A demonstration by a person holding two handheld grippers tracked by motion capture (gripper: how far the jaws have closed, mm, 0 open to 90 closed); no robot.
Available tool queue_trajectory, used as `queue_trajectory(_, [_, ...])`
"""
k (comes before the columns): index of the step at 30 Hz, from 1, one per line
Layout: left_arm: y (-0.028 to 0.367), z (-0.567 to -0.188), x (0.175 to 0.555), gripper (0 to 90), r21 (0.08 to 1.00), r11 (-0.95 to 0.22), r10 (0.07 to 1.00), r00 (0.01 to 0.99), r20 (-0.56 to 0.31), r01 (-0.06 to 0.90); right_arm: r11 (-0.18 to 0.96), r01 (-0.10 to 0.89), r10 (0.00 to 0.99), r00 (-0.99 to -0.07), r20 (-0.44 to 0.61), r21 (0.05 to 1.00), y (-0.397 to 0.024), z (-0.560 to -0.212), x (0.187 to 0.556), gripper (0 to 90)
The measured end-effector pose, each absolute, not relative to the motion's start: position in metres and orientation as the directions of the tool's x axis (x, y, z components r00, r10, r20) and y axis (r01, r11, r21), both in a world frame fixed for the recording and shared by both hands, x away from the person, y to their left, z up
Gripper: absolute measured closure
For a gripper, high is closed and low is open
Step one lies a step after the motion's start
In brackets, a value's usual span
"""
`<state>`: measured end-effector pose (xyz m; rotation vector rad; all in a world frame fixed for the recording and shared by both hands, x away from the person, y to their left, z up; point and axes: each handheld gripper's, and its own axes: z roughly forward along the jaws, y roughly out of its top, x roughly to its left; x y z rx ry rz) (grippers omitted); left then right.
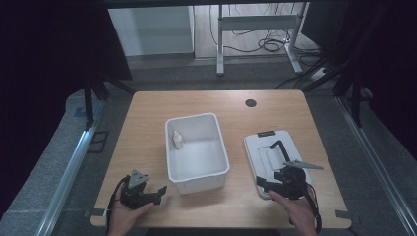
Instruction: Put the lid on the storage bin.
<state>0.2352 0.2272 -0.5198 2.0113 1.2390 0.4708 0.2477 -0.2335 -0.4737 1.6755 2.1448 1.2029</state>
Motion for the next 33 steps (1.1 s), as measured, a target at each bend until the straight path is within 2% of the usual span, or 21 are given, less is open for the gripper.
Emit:
queue_trajectory(8, [0.229,-0.520,0.239,14.4,0.733,-0.238,0.900,0.429,-0.080,0.637,0.085,0.744,0.881,-0.367,0.299,0.663,-0.243,-0.477,0.246,19.3])
queue_trajectory(13, [0.233,-0.518,0.238,15.8,0.723,-0.241,0.894,0.437,-0.094,0.647,0.101,0.749,0.885,-0.368,0.285,0.655,-0.242,-0.477,0.244,20.9])
queue_trajectory(17, [0.242,-0.521,0.237,16.3,0.714,-0.197,0.901,0.411,-0.138,0.672,0.121,0.743,0.887,-0.378,0.264,0.658,-0.234,-0.475,0.241,21.2])
queue_trajectory(33, [0.249,-0.517,0.237,16.4,0.705,-0.236,0.890,0.441,-0.120,0.669,0.141,0.757,0.880,-0.392,0.270,0.638,-0.235,-0.479,0.242,21.3])
